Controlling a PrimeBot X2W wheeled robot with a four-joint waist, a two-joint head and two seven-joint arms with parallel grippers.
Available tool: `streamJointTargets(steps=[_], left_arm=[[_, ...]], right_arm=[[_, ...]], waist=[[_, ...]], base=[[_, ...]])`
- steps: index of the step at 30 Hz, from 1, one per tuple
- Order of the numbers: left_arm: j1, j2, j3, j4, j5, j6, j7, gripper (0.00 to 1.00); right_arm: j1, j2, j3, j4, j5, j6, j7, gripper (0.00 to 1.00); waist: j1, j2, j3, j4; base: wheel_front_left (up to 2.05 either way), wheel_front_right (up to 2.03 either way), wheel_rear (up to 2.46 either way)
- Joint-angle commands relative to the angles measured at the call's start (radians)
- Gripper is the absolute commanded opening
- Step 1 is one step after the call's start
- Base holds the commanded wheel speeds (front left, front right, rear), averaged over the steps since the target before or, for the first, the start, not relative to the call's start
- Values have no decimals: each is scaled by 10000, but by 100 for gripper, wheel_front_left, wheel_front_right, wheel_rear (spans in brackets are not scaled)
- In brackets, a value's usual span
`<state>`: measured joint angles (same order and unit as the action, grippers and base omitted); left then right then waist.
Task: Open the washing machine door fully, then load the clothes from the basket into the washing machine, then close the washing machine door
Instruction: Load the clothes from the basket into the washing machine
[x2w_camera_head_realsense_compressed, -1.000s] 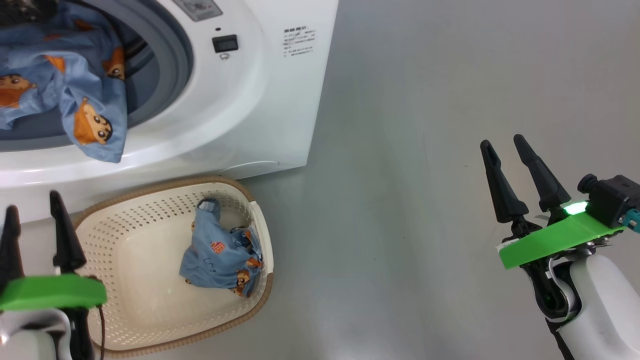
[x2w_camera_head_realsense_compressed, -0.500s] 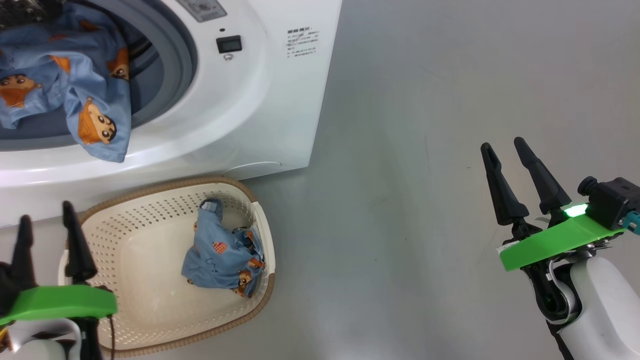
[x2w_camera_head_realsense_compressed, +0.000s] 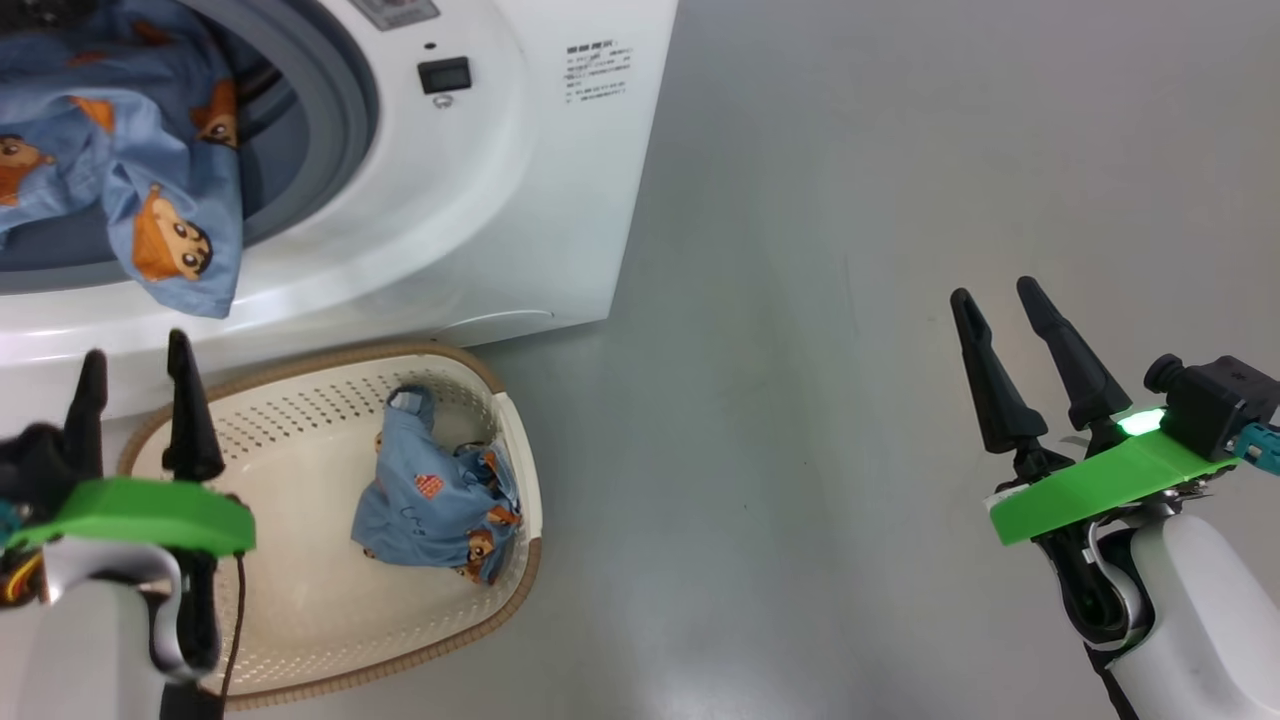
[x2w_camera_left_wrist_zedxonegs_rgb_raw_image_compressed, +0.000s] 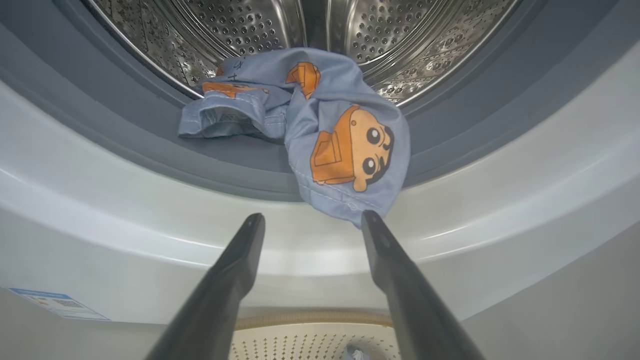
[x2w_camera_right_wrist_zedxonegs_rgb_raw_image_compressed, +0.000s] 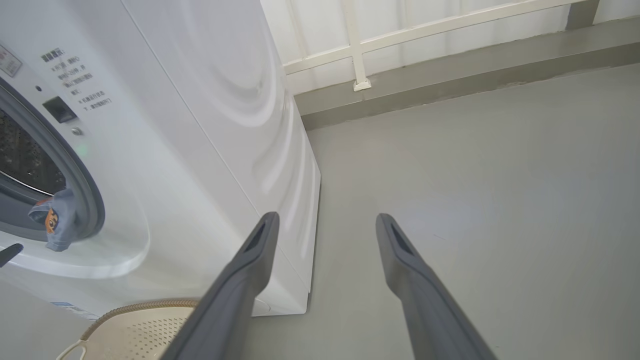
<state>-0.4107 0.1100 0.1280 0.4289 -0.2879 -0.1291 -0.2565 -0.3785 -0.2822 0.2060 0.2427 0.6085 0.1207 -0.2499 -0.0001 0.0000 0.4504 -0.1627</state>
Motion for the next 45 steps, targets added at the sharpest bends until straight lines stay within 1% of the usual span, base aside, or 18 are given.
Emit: streamJointTargets(steps=[1, 9, 16, 26, 27, 29, 30, 33, 40, 45], left_arm=[[-402, 414, 65, 166, -107, -15, -53, 100], [-1353, 698, -483, 1322, -177, -15, -53, 100], [-2028, 748, -693, 2099, -191, -15, -53, 100], [-2439, 675, -610, 2325, -283, -15, -53, 100], [-2461, 686, -615, 2329, -290, -15, -53, 87], [-2512, 705, -609, 2353, -308, -15, -53, 45], [-2538, 716, -601, 2366, -314, -15, -53, 37], [-2608, 728, -579, 2395, -319, -15, -53, 0], [-2639, 681, -478, 2169, -257, -15, -53, 0], [-2457, 585, -263, 1581, -209, -15, -53, 0]], right_arm=[[81, -34, 209, -231, -62, 100, -118, 100], [-5, 21, 219, -243, -46, 100, -118, 100], [-94, 89, 216, -229, -59, 100, -118, 100], [-127, 122, 239, -224, -63, 100, -118, 100], [-129, 123, 241, -224, -61, 100, -118, 100], [-132, 123, 239, -227, -57, 100, -118, 100], [-135, 124, 243, -230, -56, 100, -118, 100], [-144, 122, 252, -238, -51, 100, -118, 100], [-147, 114, 229, -229, -36, 100, -118, 100], [-129, 135, 195, -240, -57, 100, -118, 100]], waist=[[1, 0, 80, -84], [1, 0, 268, -227], [1, 0, 393, -319], [1, 0, 423, -362], [1, 0, 426, -364], [1, 0, 430, -367], [1, 0, 431, -370], [1, 0, 433, -372], [1, 0, 445, -345], [1, 0, 431, -296]], base=[[0, 0, 0], [0, 0, 0], [0, 0, 0], [0, 0, 0], [0, 0, 0], [0, 0, 0], [0, 0, 0], [0, 0, 0], [0, 0, 0], [0, 0, 0]])
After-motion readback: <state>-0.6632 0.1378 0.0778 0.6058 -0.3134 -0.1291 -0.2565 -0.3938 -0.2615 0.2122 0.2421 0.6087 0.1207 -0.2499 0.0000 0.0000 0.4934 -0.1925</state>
